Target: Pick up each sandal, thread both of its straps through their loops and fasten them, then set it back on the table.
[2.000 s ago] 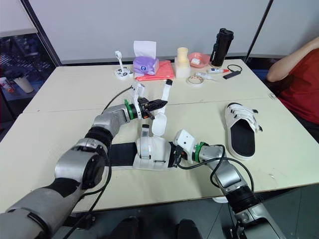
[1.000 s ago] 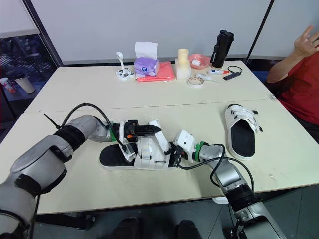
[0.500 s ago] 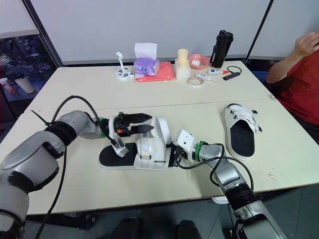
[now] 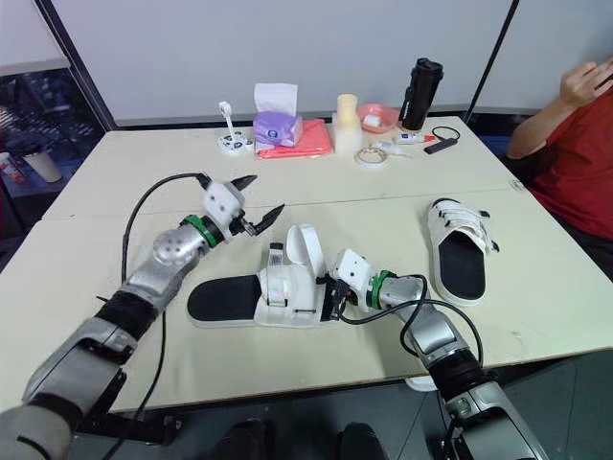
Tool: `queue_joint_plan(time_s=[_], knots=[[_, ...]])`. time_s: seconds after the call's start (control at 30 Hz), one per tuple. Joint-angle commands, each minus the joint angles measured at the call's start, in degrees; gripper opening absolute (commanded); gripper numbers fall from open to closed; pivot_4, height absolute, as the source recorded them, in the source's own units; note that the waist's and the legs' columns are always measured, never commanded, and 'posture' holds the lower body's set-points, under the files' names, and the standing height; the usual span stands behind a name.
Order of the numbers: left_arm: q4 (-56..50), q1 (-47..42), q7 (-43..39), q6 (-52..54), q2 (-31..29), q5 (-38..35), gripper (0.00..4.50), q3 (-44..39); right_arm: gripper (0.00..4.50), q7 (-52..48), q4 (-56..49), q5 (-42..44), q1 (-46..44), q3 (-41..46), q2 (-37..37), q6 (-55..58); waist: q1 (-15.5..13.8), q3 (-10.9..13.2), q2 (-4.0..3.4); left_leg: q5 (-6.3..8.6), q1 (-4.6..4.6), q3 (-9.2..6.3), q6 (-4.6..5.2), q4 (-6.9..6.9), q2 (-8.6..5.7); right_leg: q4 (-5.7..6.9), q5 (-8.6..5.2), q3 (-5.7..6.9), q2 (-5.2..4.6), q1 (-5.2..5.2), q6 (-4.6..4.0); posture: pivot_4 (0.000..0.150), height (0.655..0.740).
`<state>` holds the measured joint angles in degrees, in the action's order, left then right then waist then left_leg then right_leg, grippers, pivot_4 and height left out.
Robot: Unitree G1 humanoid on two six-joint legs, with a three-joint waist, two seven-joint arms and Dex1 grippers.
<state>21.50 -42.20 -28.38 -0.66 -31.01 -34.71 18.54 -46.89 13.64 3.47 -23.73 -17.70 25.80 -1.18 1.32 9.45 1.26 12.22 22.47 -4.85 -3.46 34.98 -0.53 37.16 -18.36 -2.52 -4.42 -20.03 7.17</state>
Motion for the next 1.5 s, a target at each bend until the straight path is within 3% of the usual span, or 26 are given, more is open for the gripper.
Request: queue_joint_plan(time_s=[0.03,0.2,0.57,0.8,1.13,1.23,1.43,1.47,1.5], knots=[[-15.9,3.0,-4.3,24.2,-1.8,-19.3,4.30,-8.9,0.00,0.9,8.9,-5.4,3.1,-2.6,0.9,3.7,0.1,0.0,-0.06,0.00,-0.03,0.00,0.00,0.00,-0.02,-0.01,0.00,-0.01,0.00,0.02,0.00,0.150,0.7400],[-25.2,9.1,-8.2,43.1,-4.5,-29.6,4.30,-13.4,0.00,1.0,9.2,-5.5,3.1,-2.7,0.9,3.3,0.0,-0.1,-0.09,0.03,-0.45,0.01,0.03,0.00,-0.04,-0.15,-0.13,0.00,-0.01,0.48,-0.17,0.150,0.7400],[-30.9,13.8,-7.3,49.4,1.2,-22.7,4.30,-12.4,0.00,1.0,8.8,-5.7,3.4,-2.9,0.6,3.2,-0.4,-0.1,-0.02,0.07,-0.51,-0.12,-0.04,-0.04,0.04,-0.37,-0.34,-0.07,-0.11,0.49,-0.57,0.150,0.7400],[-25.5,9.2,-6.8,53.3,7.7,-19.5,4.30,-12.1,0.00,1.0,9.2,-5.8,2.9,-2.9,0.4,3.1,-0.4,-0.1,-0.01,0.07,-0.50,-0.12,-0.03,-0.17,0.06,-0.76,-0.29,-0.04,-0.11,0.51,-0.64,0.150,0.7400],[-9.3,-0.5,-6.5,53.8,16.4,-12.1,4.30,-12.9,0.00,1.7,8.4,-5.8,3.6,-2.6,0.3,3.6,-0.1,-0.2,0.00,0.07,-0.51,-0.09,-0.03,-0.28,-0.10,-0.86,-0.26,0.00,-0.05,0.56,-0.59,0.150,0.7400],[-7.1,-1.3,-7.5,51.7,17.4,-9.4,3.50,-13.2,0.00,2.0,7.9,-5.7,4.2,-2.4,0.5,3.7,-0.2,-0.2,0.00,0.07,-0.52,-0.09,-0.03,-0.31,-0.10,-0.86,-0.26,0.01,-0.04,0.55,-0.58,0.150,0.7400],[-6.3,-0.9,-8.5,50.7,18.7,-7.1,0.37,-15.0,0.00,2.3,7.5,-5.7,4.7,-2.4,0.4,4.0,-0.2,-0.2,0.01,0.15,-0.55,-0.10,-0.17,-0.33,-0.08,-0.96,-0.26,0.03,-0.06,0.55,-0.58,0.150,0.7400],[-6.3,-1.0,-8.7,51.3,18.8,-7.6,0.04,-15.9,0.00,2.3,7.5,-5.7,4.7,-2.4,0.4,4.0,-0.2,-0.2,0.01,0.16,-0.55,-0.10,-0.18,-0.33,-0.07,-0.97,-0.26,0.03,-0.06,0.55,-0.58,0.150,0.7400],[-6.6,-1.0,-9.1,52.5,18.7,-8.7,0.04,-17.1,0.00,2.3,7.4,-5.7,4.7,-2.3,0.5,4.0,-0.2,-0.2,0.02,0.15,-0.55,-0.10,-0.18,-0.35,-0.07,-0.98,-0.26,0.03,-0.07,0.55,-0.58,0.150,0.7400]])
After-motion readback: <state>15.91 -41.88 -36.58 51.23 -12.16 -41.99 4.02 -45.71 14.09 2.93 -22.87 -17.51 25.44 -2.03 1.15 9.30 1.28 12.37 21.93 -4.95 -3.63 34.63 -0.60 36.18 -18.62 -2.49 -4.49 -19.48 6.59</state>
